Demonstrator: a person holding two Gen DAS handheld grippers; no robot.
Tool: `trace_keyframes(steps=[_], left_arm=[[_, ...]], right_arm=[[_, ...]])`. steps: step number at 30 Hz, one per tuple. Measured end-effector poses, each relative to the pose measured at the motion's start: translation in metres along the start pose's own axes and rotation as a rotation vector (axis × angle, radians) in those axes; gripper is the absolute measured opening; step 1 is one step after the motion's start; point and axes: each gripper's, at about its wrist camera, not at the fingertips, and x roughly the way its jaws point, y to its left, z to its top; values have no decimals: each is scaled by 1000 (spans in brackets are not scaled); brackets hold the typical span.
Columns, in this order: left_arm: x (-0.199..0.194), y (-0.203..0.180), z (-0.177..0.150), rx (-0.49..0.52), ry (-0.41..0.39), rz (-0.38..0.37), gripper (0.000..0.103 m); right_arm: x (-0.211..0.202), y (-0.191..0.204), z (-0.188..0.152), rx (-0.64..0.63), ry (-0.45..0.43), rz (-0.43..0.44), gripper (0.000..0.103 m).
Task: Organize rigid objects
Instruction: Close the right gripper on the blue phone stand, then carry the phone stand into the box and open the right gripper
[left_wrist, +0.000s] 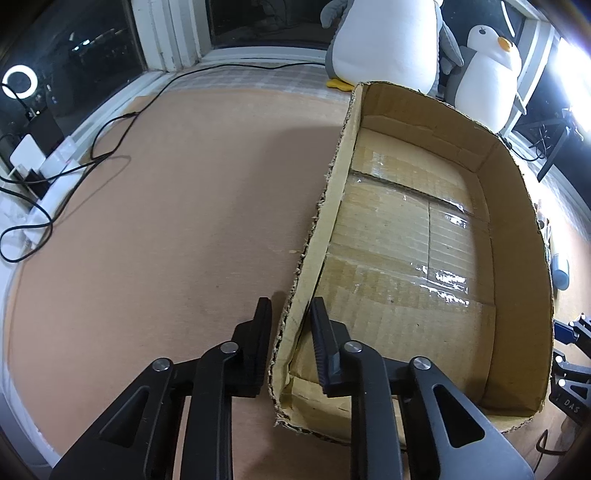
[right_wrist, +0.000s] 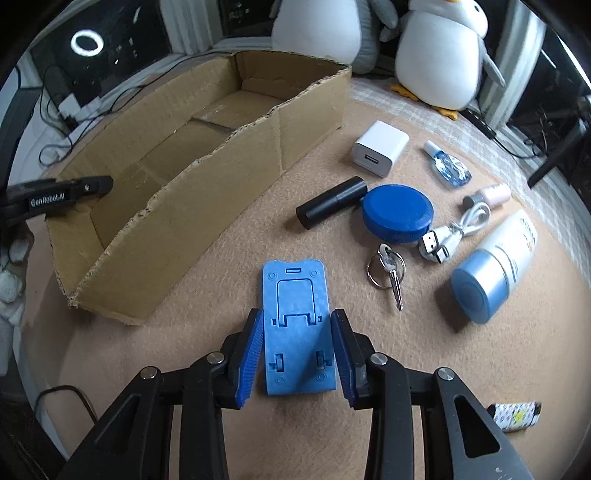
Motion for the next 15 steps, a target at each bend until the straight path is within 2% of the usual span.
trace_keyframes(steps=[7, 15], left_arm=[[0, -1, 0, 10, -1, -2, 16], [0, 0, 0, 5, -5, -9, 16]], right_arm=[[-22, -3, -2, 81, -66, 17, 33], [-55, 3, 16, 106, -161, 37, 33]])
